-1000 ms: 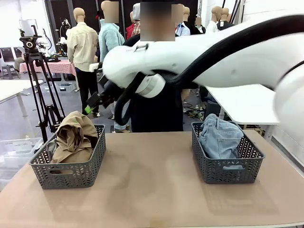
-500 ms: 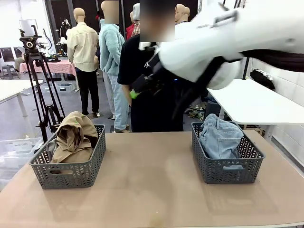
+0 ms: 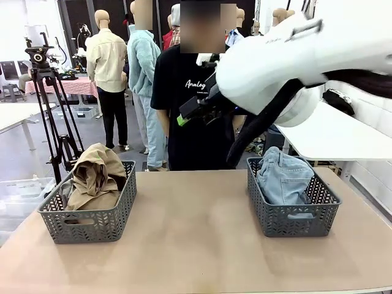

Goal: Sort the tops and bottoms.
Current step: Sort the clothes according to human instructions.

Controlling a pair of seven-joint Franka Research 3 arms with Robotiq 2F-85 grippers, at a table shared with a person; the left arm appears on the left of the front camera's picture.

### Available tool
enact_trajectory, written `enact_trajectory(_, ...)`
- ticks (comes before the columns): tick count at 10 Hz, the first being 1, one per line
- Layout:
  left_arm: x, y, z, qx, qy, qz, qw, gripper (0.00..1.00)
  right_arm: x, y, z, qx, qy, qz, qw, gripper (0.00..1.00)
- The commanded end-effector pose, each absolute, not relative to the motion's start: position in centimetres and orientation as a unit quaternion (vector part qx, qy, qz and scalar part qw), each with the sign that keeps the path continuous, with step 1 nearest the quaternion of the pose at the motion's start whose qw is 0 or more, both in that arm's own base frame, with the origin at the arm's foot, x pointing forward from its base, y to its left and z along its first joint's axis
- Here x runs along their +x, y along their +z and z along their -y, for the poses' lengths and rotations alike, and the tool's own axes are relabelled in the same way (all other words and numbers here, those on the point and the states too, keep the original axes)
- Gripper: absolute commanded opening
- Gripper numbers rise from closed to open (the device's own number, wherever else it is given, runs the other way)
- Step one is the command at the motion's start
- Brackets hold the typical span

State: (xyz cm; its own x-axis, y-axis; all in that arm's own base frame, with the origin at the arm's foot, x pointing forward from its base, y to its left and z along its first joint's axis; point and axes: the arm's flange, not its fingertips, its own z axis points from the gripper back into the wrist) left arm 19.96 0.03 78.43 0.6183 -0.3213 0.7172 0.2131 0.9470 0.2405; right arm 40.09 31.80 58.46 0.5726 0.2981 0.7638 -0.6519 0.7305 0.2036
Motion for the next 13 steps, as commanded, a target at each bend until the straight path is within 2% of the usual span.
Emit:
enact_trajectory(1, 20.02, 78.68, -0.07, 0.064, -0.151, 0.412, 0.896, 1.00, 38.50, 60.16, -30.04, 0.241, 0.279, 0.370, 0.853, 1.00)
enact_trajectory(13, 20.02, 78.68, -0.07, 0.064, -0.151, 0.412, 0.896, 1.00, 38.50, 60.16, -30.04, 0.241, 0.279, 0.370, 0.853, 1.00)
